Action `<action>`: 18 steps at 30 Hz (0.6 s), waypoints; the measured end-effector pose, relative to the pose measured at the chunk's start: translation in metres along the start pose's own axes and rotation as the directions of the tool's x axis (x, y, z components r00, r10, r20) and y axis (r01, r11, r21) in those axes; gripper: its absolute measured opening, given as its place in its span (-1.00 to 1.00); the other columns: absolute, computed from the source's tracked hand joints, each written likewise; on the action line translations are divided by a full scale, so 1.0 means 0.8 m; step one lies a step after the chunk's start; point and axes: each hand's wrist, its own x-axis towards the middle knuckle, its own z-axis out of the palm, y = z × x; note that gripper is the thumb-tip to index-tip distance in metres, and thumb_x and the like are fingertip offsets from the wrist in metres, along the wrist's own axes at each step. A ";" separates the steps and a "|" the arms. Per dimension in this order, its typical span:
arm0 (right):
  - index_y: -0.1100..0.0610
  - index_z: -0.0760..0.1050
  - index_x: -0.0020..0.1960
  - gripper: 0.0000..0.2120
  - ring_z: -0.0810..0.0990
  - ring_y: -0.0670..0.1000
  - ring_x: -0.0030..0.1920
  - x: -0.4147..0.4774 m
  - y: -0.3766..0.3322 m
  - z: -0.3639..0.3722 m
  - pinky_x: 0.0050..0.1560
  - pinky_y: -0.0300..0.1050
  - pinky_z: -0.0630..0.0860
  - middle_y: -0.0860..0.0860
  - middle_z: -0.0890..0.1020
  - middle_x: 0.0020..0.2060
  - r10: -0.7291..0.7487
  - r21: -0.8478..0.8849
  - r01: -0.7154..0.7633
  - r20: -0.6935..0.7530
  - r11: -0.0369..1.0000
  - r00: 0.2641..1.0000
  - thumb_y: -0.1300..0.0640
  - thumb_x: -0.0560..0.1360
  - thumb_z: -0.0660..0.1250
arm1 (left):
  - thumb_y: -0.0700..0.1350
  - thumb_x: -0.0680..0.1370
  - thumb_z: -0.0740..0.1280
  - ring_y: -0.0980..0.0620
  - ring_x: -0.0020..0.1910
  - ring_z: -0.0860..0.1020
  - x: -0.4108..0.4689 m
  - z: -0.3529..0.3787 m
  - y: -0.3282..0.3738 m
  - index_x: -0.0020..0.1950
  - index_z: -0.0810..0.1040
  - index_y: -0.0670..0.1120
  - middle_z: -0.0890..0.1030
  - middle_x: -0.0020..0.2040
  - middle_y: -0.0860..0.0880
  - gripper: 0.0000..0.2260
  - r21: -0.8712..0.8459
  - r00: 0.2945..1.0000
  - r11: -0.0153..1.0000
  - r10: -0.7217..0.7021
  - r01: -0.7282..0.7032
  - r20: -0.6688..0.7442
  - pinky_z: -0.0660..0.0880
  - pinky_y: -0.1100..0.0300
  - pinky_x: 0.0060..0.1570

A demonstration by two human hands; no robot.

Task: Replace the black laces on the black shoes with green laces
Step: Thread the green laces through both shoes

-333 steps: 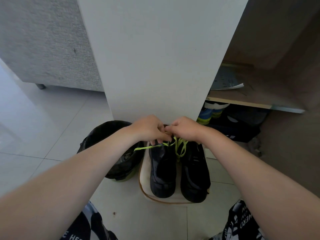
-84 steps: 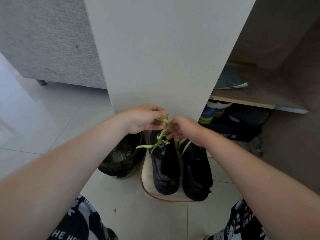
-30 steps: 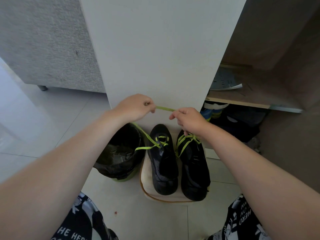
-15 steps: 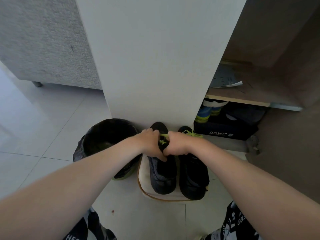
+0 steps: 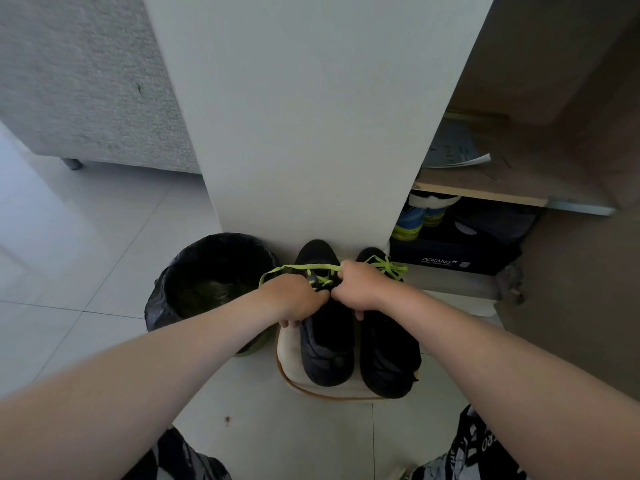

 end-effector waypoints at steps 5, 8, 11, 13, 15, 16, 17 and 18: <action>0.20 0.39 0.06 -0.85 0.60 0.07 -0.52 -0.002 0.007 -0.009 -0.43 -0.18 0.35 0.18 0.63 -0.43 0.042 -0.031 -0.041 0.017 0.999 0.999 0.25 0.51 0.15 | 0.01 0.69 0.00 -0.07 0.22 0.60 0.005 -0.010 -0.003 0.13 0.59 -0.21 0.63 0.20 -0.13 -0.56 -0.080 0.959 0.987 -0.111 0.136 0.259 0.49 0.08 0.27; 0.19 0.40 0.08 -0.85 0.52 0.04 -0.59 0.002 0.020 -0.013 -0.50 -0.22 0.31 0.22 0.66 -0.39 0.065 0.018 -0.066 0.042 0.998 0.997 0.20 0.52 0.25 | 0.04 0.69 0.00 -0.05 0.14 0.63 0.003 -0.015 -0.013 -0.08 0.59 -0.13 0.67 0.17 -0.10 -0.56 -0.106 0.956 0.990 -0.063 0.097 0.286 0.52 0.05 0.24; 0.16 0.40 -0.03 -0.81 0.52 0.10 -0.49 0.003 0.022 -0.013 -0.41 -0.15 0.37 0.24 0.68 -0.27 0.007 0.039 -0.009 0.043 0.999 0.999 0.07 0.51 0.35 | 0.08 0.62 0.14 -0.07 -0.09 0.68 0.006 -0.015 -0.013 -0.12 0.63 -0.10 0.71 -0.05 -0.15 -0.63 0.032 0.993 0.999 -0.002 -0.002 0.119 0.59 0.12 0.02; 0.12 0.39 -0.14 -0.76 0.46 0.09 -0.51 0.000 0.018 -0.017 -0.43 -0.14 0.35 0.19 0.56 -0.38 -0.035 0.082 0.033 0.031 0.996 0.999 -0.03 0.54 0.31 | 0.17 0.49 0.29 -0.03 -0.28 0.58 0.011 -0.021 -0.012 -0.27 0.49 -0.02 0.62 -0.24 -0.08 -0.71 0.175 0.975 0.977 0.151 -0.122 -0.162 0.47 0.14 -0.28; 0.10 0.32 -0.17 -0.78 0.37 0.06 -0.52 -0.002 0.014 -0.026 -0.45 -0.15 0.30 0.13 0.42 -0.40 -0.056 0.182 0.050 0.025 0.982 0.998 0.02 0.61 0.13 | 0.08 0.42 0.40 -0.03 -0.18 0.51 0.013 -0.028 -0.010 -0.20 0.39 -0.01 0.51 -0.17 0.01 -0.76 0.168 0.839 0.947 0.321 -0.275 -0.439 0.36 0.15 -0.23; 0.09 0.29 -0.16 -0.81 0.32 0.04 -0.52 -0.003 0.011 -0.031 -0.43 -0.15 0.29 0.09 0.37 -0.38 -0.067 0.242 0.057 0.033 0.969 0.997 0.09 0.62 0.05 | -0.04 0.42 0.41 -0.03 -0.05 0.49 0.011 -0.033 -0.008 -0.09 0.40 -0.02 0.47 -0.08 0.03 -0.79 0.107 0.750 0.912 0.389 -0.396 -0.535 0.34 0.19 -0.14; 0.08 0.28 -0.15 -0.81 0.28 0.02 -0.51 -0.002 0.009 -0.035 -0.42 -0.15 0.29 0.07 0.34 -0.38 -0.083 0.301 0.070 0.030 0.951 0.996 0.14 0.63 0.02 | -0.15 0.44 0.40 -0.01 0.08 0.47 0.010 -0.038 -0.003 0.06 0.43 -0.03 0.46 0.04 0.04 -0.75 0.054 0.676 0.857 0.440 -0.512 -0.591 0.31 0.26 -0.03; 0.07 0.29 -0.15 -0.80 0.26 0.01 -0.52 -0.003 0.005 -0.038 -0.43 -0.16 0.31 0.04 0.33 -0.38 -0.104 0.356 0.091 0.015 0.930 0.995 0.17 0.64 0.02 | -0.21 0.47 0.37 0.05 0.17 0.45 0.007 -0.043 0.002 0.21 0.43 -0.02 0.47 0.15 0.04 -0.66 -0.004 0.643 0.801 0.477 -0.598 -0.600 0.30 0.31 0.08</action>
